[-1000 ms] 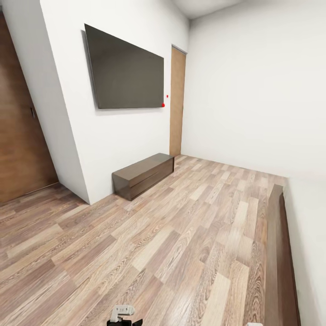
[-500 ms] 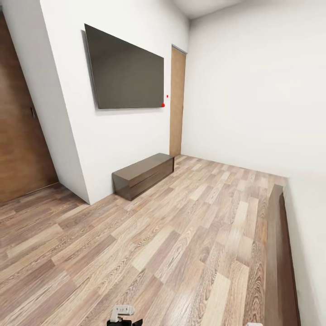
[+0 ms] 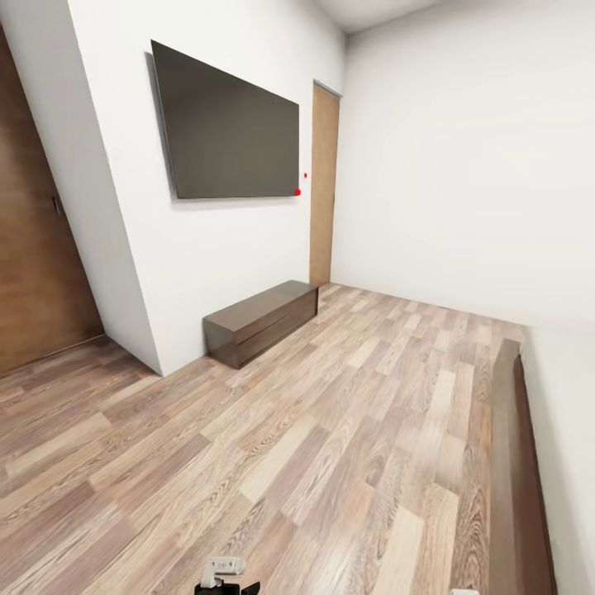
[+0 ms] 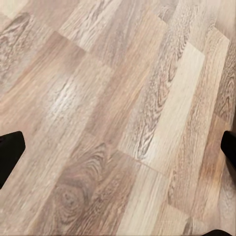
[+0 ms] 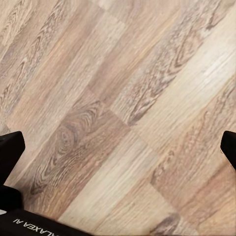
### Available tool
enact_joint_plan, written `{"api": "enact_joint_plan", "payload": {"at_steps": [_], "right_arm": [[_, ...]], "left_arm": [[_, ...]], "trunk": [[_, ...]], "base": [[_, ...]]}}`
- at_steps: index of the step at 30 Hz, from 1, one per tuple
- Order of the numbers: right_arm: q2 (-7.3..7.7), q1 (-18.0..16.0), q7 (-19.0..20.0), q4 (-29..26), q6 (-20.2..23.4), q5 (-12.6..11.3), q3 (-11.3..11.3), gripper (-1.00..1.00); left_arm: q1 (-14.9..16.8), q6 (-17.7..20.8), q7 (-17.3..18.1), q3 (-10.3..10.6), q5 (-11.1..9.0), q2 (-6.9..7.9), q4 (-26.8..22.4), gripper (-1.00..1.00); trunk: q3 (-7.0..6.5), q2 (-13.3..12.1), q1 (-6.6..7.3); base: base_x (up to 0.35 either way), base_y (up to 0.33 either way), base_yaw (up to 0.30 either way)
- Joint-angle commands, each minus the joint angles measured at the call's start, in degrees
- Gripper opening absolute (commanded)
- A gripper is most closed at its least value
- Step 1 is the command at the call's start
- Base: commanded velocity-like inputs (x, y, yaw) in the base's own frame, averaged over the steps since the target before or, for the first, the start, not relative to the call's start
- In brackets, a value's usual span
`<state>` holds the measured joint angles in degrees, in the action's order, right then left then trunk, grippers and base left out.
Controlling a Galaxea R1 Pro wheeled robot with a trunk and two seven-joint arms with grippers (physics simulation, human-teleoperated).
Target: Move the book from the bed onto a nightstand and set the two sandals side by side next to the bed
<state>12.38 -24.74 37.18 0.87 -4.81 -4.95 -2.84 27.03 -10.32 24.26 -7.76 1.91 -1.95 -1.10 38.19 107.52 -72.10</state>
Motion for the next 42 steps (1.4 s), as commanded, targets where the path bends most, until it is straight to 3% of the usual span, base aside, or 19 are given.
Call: {"api": "enact_joint_plan", "payload": {"at_steps": [1,42], "right_arm": [[0.02,0.0,0.3,0.1,0.0,-0.2,-0.2,1.00],[-0.06,0.0,-0.4,0.1,-0.2,0.2,-0.2,1.00]], "left_arm": [[0.0,-0.1,0.2,-0.4,0.2,0.00,0.1,1.00],[0.0,-0.1,0.1,-0.4,0.2,0.02,0.1,1.00]], "trunk": [[0.06,0.0,-0.02],[0.06,0.0,-0.02]], "base": [[0.288,0.000,0.000],[0.326,0.000,0.000]]}}
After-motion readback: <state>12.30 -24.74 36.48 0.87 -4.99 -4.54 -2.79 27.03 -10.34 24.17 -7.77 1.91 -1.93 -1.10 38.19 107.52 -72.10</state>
